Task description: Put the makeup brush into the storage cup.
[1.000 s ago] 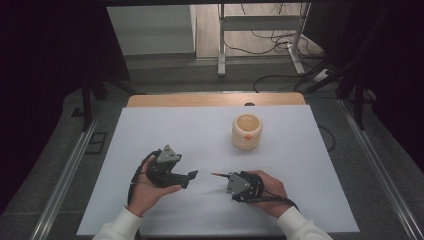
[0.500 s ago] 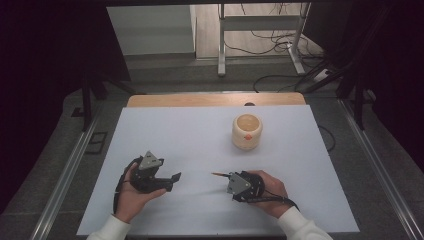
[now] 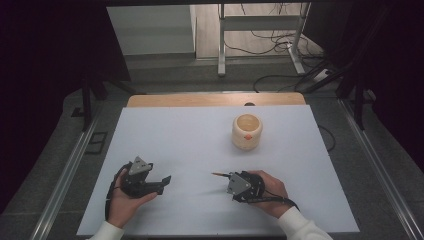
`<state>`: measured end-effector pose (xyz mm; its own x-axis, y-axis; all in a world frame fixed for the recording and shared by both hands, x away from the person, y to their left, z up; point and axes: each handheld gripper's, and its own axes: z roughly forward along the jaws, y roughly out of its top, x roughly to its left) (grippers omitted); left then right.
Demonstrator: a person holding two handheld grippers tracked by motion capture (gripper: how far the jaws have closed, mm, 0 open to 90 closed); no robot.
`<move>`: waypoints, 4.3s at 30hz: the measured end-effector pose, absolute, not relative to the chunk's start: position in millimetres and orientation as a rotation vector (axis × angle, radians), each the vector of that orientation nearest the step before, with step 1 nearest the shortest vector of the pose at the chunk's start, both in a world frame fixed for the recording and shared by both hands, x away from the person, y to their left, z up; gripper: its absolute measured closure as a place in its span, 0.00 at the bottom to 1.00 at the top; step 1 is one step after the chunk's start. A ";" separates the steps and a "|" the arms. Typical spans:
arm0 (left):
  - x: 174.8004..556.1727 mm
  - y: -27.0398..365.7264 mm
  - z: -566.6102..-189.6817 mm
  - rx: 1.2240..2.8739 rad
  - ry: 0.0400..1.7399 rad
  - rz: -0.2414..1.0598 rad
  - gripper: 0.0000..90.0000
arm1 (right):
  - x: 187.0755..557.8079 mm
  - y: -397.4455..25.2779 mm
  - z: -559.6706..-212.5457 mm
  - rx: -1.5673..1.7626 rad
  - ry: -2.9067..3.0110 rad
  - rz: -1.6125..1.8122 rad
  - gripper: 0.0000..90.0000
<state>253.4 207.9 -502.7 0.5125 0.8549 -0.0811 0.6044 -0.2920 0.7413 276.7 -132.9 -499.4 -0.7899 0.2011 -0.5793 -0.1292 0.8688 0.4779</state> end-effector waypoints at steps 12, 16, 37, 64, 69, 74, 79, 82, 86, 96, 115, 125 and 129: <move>254.6 211.7 -507.2 2.007 1.205 0.459 0.21 | 276.5 -132.4 -499.4 0.044 2.388 0.663 0.94; 255.2 210.9 -508.3 2.015 1.207 0.452 0.21 | 276.9 -133.2 -497.5 0.053 2.385 0.673 0.94; 255.1 210.2 -507.0 2.010 1.203 0.446 0.21 | 292.0 -144.4 -474.2 0.263 2.410 0.908 0.94; 255.7 209.6 -507.5 2.009 1.201 0.438 0.21 | 310.2 -147.6 -462.9 0.400 2.404 1.041 0.94; 255.8 209.5 -507.6 2.010 1.199 0.437 0.21 | 312.0 -147.4 -460.0 0.412 2.391 1.052 0.94; 256.0 209.3 -507.1 2.014 1.196 0.436 0.21 | 314.1 -147.6 -457.2 0.414 2.380 1.062 0.94; 256.0 209.3 -507.3 2.016 1.195 0.436 0.21 | 316.6 -146.9 -454.5 0.428 2.374 1.073 0.94; 256.0 209.1 -507.4 2.019 1.194 0.435 0.21 | 318.6 -146.6 -454.6 0.439 2.382 1.073 0.94; 256.2 208.8 -507.8 2.022 1.193 0.431 0.20 | 321.3 -147.2 -454.5 0.453 2.381 1.078 0.94; 256.2 208.1 -508.1 2.016 1.194 0.431 0.20 | 325.8 -149.1 -448.6 0.474 2.352 1.098 0.94; 256.1 208.1 -507.6 2.017 1.189 0.429 0.20 | 339.3 -158.4 -434.9 0.546 2.276 1.145 0.94; 256.1 208.7 -507.0 2.022 1.185 0.430 0.20 | 345.5 -164.3 -424.5 0.571 2.231 1.178 0.94; 256.2 208.5 -507.1 2.023 1.184 0.430 0.20 | 348.3 -168.8 -419.5 0.591 2.210 1.199 0.94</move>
